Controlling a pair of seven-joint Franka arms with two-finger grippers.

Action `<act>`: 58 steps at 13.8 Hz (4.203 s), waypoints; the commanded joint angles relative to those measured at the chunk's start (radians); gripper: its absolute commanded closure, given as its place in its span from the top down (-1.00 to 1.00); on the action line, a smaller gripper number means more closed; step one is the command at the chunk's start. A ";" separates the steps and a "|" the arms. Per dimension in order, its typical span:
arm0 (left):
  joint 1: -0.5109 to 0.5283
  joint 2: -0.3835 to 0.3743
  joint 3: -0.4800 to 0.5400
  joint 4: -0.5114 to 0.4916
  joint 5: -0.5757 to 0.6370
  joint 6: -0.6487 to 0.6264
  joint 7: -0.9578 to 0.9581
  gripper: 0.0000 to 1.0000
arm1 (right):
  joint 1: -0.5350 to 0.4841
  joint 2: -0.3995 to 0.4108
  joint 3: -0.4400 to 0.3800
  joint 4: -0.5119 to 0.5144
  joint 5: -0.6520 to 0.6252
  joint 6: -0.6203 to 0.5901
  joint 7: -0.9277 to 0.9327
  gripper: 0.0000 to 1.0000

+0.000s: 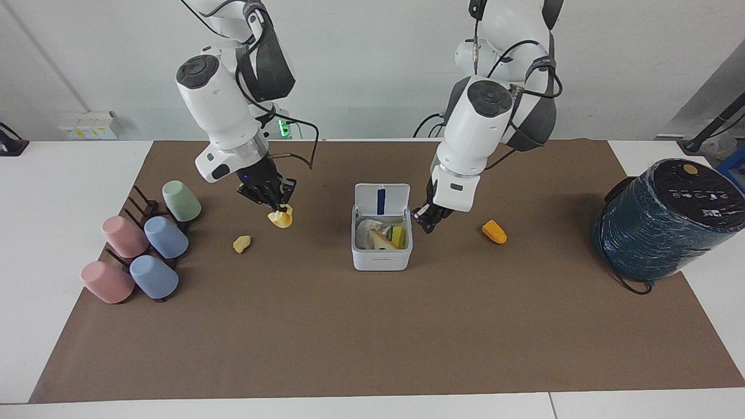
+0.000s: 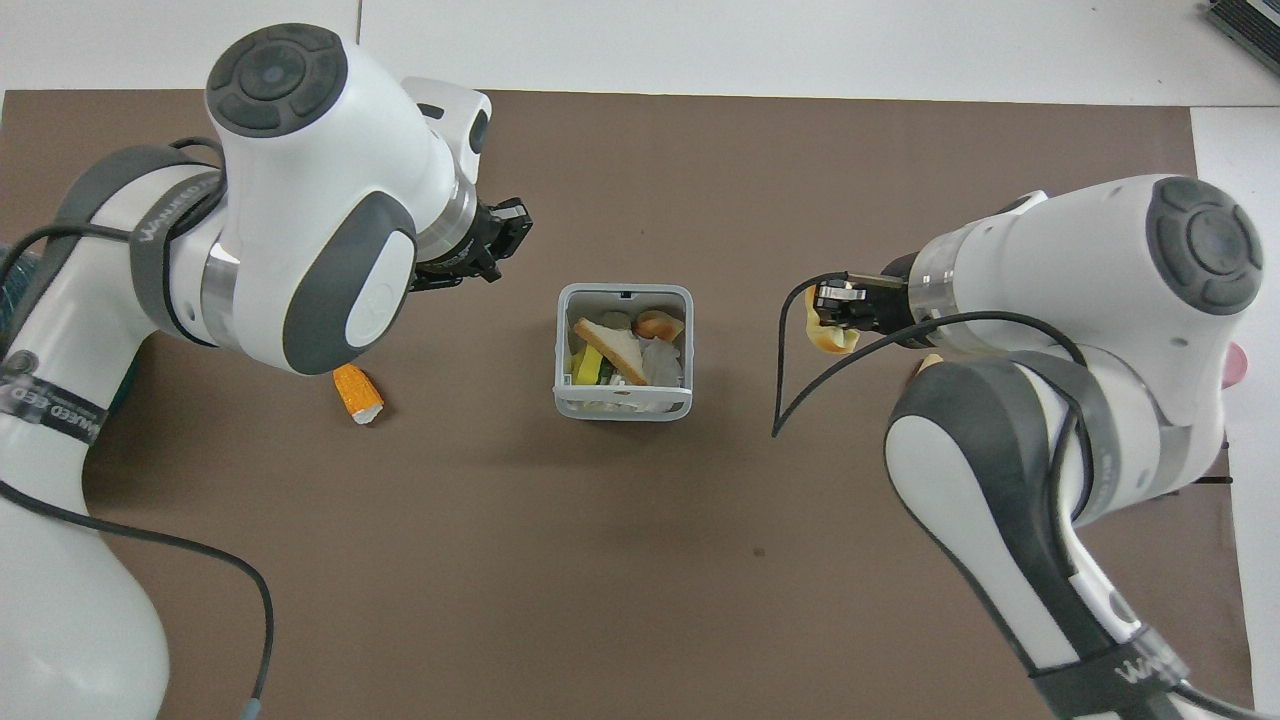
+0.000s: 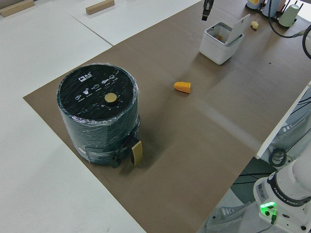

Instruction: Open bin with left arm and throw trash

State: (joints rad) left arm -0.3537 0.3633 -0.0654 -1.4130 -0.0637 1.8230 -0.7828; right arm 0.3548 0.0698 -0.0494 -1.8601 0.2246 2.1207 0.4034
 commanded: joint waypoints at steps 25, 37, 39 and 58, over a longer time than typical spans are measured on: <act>0.237 -0.230 -0.008 -0.770 0.062 0.443 0.435 0.85 | 0.179 0.207 -0.010 0.160 0.105 0.088 0.163 1.00; 0.213 -0.233 -0.010 -0.810 0.062 0.480 0.293 -0.20 | -0.215 0.105 -0.007 -0.213 -0.220 0.195 -0.449 1.00; 0.213 -0.233 -0.010 -0.808 0.062 0.476 0.303 -0.64 | -0.220 0.097 -0.007 -0.298 -0.220 0.258 -0.474 1.00; -0.169 -0.063 -0.016 -0.268 -0.067 0.395 -0.263 -1.00 | -0.247 0.099 -0.001 -0.246 -0.176 0.178 -0.423 -1.00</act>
State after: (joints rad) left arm -0.4930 0.3001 -0.0963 -1.6466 -0.1101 2.1651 -1.0247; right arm 0.1136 0.1896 -0.0579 -2.1659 0.0303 2.3760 -0.0446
